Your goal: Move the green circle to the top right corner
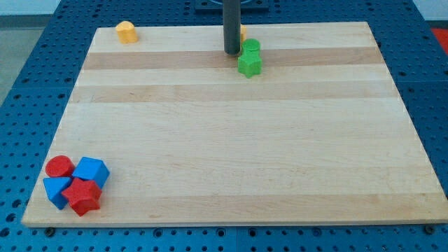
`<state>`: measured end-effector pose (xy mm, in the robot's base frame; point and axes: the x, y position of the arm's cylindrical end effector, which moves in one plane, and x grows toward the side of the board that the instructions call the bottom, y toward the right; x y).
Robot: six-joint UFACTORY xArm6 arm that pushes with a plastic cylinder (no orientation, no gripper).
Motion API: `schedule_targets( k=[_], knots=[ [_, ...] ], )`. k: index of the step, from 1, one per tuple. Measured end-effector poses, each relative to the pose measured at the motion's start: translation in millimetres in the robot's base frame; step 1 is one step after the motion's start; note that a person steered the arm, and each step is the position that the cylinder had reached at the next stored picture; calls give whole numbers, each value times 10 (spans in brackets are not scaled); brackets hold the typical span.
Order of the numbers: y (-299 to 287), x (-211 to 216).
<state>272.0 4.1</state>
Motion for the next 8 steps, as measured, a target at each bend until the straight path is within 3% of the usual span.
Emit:
schedule_targets(
  k=[3, 7, 8],
  knots=[
    [124, -365],
    [146, -180],
    [-209, 100]
  ],
)
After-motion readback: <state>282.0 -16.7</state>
